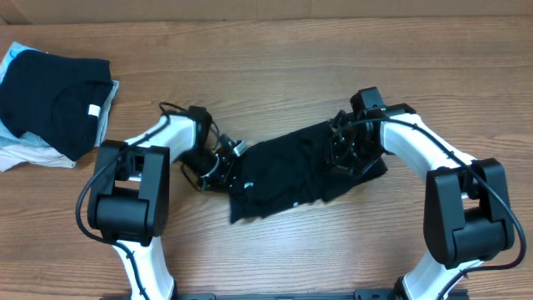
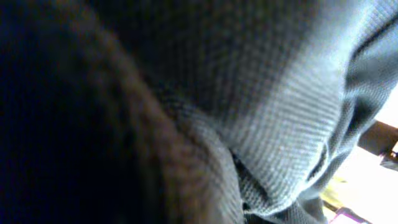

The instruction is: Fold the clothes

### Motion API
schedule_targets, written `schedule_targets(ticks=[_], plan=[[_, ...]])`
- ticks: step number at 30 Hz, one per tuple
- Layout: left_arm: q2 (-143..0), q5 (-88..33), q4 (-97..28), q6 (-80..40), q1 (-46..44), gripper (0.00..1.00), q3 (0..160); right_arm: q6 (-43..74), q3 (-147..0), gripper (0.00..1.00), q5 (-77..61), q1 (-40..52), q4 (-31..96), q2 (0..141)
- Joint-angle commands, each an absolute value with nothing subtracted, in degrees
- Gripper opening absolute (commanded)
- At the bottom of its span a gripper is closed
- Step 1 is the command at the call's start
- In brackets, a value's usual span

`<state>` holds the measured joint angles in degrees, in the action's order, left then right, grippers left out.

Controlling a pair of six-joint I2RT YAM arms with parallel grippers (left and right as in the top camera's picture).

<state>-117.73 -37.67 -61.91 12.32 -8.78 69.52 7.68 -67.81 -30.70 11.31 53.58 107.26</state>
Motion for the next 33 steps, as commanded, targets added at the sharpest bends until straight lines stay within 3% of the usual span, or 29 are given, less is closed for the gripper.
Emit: schedule_targets(ticks=[1, 5, 9, 18, 26, 28, 29, 30, 31, 33], plan=[[-118.37, -26.96, -71.40, 7.55, -4.40, 0.04, 80.38, 7.07, -72.93, 0.15, -28.51, 9.58, 55.81, 106.74], [-118.37, -24.21, -84.07, 7.11, -2.13, 0.04, 98.80, 7.11, -77.14, 0.16, -28.53, 8.60, 57.78, 106.74], [-118.37, -23.99, -85.41, 4.34, -3.81, 0.04, 108.73, 7.11, -77.71, 0.17, -28.49, 8.56, 57.39, 106.74], [-118.76, -23.03, -79.00, 2.09, -16.91, 0.04, 107.79, 8.21, -77.71, 0.21, -21.19, 8.21, 57.12, 106.74], [-120.66, -17.19, -73.71, -0.10, -27.75, 0.12, 107.74, 8.21, -77.69, 0.21, -21.19, 6.52, 56.75, 106.74], [-121.78, -16.75, -74.02, -0.25, -29.47, 0.27, 107.72, 8.21, -77.69, 0.22, -21.19, 6.33, 56.77, 106.74], [-122.61, -16.19, -74.08, -0.27, -30.26, 0.42, 107.72, 8.19, -77.69, 0.24, -21.19, 6.28, 56.77, 106.74], [-123.11, -15.97, -74.17, -0.27, -30.79, 0.66, 107.72, 8.19, -77.69, 0.25, -21.21, 6.28, 56.77, 106.74], [-123.68, -16.14, -74.15, -0.30, -31.29, 1.00, 107.72, 8.19, -77.69, 0.26, -21.21, 6.28, 56.80, 106.74], [-124.44, -18.44, -74.19, -0.45, -31.83, 1.00, 107.72, 8.19, -77.69, 0.31, -21.21, 6.28, 56.77, 106.74]])
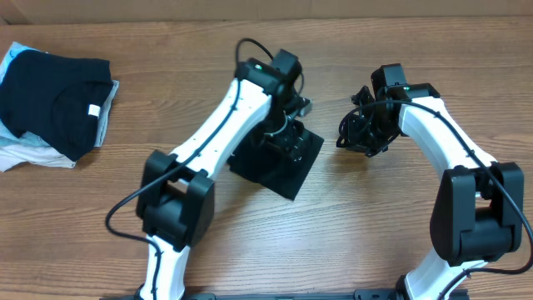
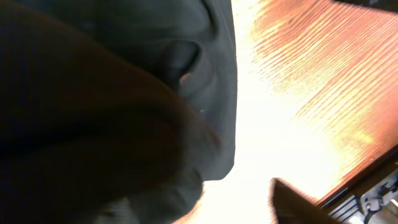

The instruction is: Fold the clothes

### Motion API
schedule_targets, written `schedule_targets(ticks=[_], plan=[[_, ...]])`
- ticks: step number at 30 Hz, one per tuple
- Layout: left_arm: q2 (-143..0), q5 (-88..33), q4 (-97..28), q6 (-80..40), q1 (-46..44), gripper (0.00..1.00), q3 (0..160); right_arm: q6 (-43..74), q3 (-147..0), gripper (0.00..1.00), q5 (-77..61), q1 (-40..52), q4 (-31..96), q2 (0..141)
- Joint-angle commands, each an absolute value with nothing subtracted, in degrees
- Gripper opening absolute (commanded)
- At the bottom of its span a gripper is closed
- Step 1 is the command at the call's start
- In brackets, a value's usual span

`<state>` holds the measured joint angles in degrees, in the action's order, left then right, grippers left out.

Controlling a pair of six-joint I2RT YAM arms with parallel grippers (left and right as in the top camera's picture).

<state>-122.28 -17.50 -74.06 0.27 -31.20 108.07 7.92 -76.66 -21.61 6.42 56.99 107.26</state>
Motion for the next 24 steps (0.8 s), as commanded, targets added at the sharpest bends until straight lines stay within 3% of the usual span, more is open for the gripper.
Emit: schedule_targets(ticks=[1, 7, 13, 14, 16, 17, 20, 24], plan=[[-124.70, -19.79, -74.17, -0.45, -31.90, 1.00, 107.74, 8.19, -77.69, 0.33, -21.21, 6.28, 56.77, 106.74], [-124.70, -20.73, -80.42, -0.43, -30.24, 1.00, 113.89, 7.03, -77.69, 0.46, -24.99, 6.42, 56.97, 106.74], [-124.70, -5.23, -89.52, -0.43, -23.38, 1.00, 126.19, 7.09, -77.69, 0.49, -25.54, 6.42, 56.71, 106.74], [-124.70, -4.25, -88.38, -0.25, -20.84, 0.64, 126.26, 7.07, -77.69, 0.51, -25.54, 6.42, 56.69, 106.74], [-124.84, -4.56, -86.04, -0.21, -18.26, 0.12, 124.44, 7.07, -77.65, 0.52, -25.52, 6.42, 56.47, 106.74], [-124.86, -4.56, -84.88, -0.21, -17.28, 0.04, 123.31, 7.09, -77.65, 0.52, -25.17, 6.42, 56.47, 106.74], [-124.90, -5.93, -79.05, 0.32, -14.83, 0.04, 117.36, 7.94, -77.65, 0.50, -22.24, 5.96, 56.51, 106.74], [-124.90, -18.11, -72.44, 4.01, -14.26, 0.04, 109.38, 10.81, -77.65, 0.49, -22.57, 2.39, 55.55, 106.74]])
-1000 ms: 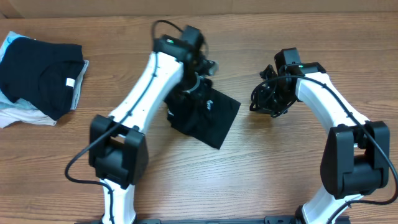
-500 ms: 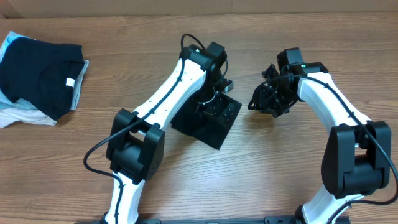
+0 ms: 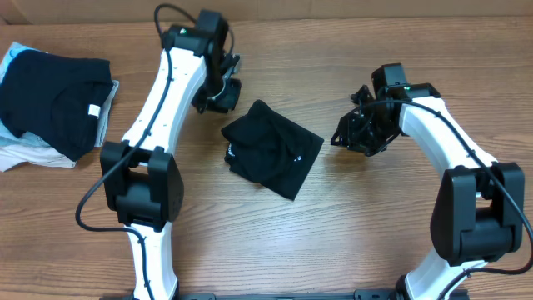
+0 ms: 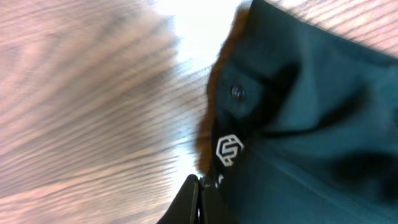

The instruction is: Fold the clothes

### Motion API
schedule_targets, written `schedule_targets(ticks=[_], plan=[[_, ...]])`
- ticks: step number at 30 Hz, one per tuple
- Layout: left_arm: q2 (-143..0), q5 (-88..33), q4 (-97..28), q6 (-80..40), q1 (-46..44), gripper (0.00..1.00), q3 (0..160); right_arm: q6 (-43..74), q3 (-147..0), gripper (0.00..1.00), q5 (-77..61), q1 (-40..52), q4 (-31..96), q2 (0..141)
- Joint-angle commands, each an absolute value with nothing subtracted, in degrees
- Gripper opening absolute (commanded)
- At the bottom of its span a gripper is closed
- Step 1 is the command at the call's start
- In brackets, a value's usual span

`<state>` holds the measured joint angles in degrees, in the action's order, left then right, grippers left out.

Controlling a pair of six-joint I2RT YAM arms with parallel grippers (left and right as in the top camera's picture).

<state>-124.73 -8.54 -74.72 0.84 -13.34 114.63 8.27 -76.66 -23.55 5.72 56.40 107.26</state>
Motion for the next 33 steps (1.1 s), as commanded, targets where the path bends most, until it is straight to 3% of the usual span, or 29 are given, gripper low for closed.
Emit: schedule_targets(ticks=[1, 7, 17, 21, 26, 28, 33], plan=[[-124.90, -21.28, -71.50, 4.12, -14.52, 0.04, 108.27, 11.11, -77.65, 0.50, -22.72, 1.15, 55.33, 106.74], [-124.90, -37.82, -68.51, 4.10, -19.81, 0.04, 107.50, 11.40, -77.65, 0.50, -27.64, -6.39, 55.20, 106.74], [-124.90, -27.11, -70.72, 3.57, -31.33, 0.07, 108.01, 4.71, -77.65, 0.48, -33.28, -8.21, 58.92, 106.74], [-124.88, -26.68, -77.87, 3.44, -30.70, 0.04, 112.49, 4.29, -77.65, 0.48, -33.15, -5.74, 58.15, 106.74], [-124.88, -12.58, -85.34, 1.04, -25.87, 0.09, 121.86, 5.23, -77.65, 0.49, -33.12, -5.28, 56.88, 106.74], [-124.88, -8.75, -84.20, 0.62, -22.96, 0.04, 122.67, 5.80, -77.65, 0.49, -33.10, -5.32, 56.71, 106.74], [-125.38, -8.82, -76.44, 1.54, -16.86, 0.04, 118.56, 5.78, -77.65, 0.51, -33.10, -5.32, 57.17, 106.74]])
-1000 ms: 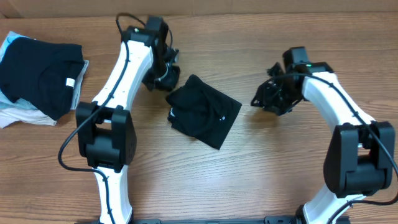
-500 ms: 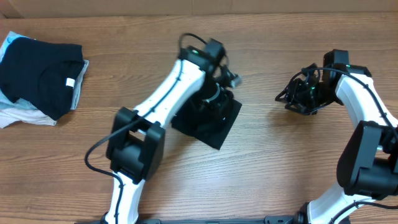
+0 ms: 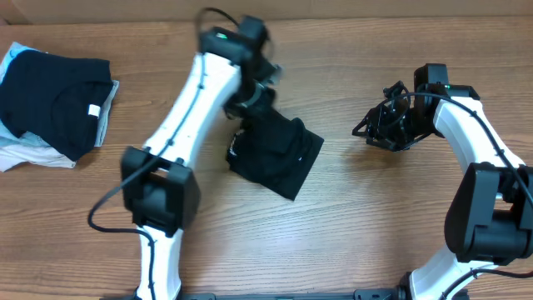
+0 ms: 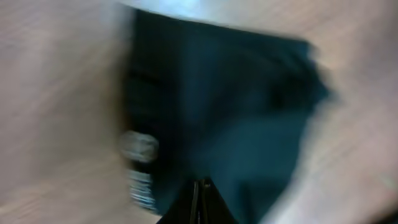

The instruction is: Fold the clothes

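Observation:
A black garment (image 3: 275,154) lies folded into a small tilted square at the middle of the wooden table (image 3: 358,225). My left gripper (image 3: 256,100) hovers at the garment's far corner, blurred by motion. In the left wrist view the dark cloth (image 4: 236,93) fills most of the frame, with a pale label (image 4: 140,149) at its left edge. The left gripper (image 4: 200,186) is shut there, its fingertips pressed together with nothing seen between them. My right gripper (image 3: 387,125) sits apart on the right, clear of the garment; its jaws are too small to read.
A stack of folded clothes (image 3: 50,100), dark on top of lighter pieces, lies at the table's far left corner. Both white arms reach in from the near edge.
My left gripper has moved from the far side, left of the garment, to the garment's far corner. The right gripper has shifted further right. The folded garment lies as before.
At first the black garment lay spread out, with a gripper at each end. Then it lay doubled into a small square under my left arm, the right gripper apart. The left gripper then stood away at the far side, shut, and is now back over the garment.

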### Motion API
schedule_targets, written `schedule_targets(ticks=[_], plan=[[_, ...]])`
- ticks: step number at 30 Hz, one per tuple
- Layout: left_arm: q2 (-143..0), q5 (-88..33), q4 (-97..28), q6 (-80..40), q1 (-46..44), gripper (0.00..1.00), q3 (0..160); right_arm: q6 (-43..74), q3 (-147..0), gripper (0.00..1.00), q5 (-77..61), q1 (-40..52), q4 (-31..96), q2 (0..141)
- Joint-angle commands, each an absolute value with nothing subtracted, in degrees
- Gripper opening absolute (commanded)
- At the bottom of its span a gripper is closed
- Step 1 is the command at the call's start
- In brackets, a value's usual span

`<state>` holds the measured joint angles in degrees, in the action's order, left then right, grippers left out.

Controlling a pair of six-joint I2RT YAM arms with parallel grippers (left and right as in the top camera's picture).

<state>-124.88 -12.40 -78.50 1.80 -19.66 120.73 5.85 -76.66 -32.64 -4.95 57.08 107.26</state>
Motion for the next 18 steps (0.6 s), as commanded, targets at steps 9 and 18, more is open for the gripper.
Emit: schedule_targets(ticks=[9, 18], plan=[[-125.38, -30.17, -64.45, 6.26, -19.11, 0.04, 103.74, 5.78, -77.62, 0.52, -33.10, -5.32, 57.32, 106.74], [-125.38, -30.39, -68.45, 6.85, -35.48, 0.04, 101.71, 5.78, -77.65, 0.52, -33.10, -5.32, 57.39, 106.74]])
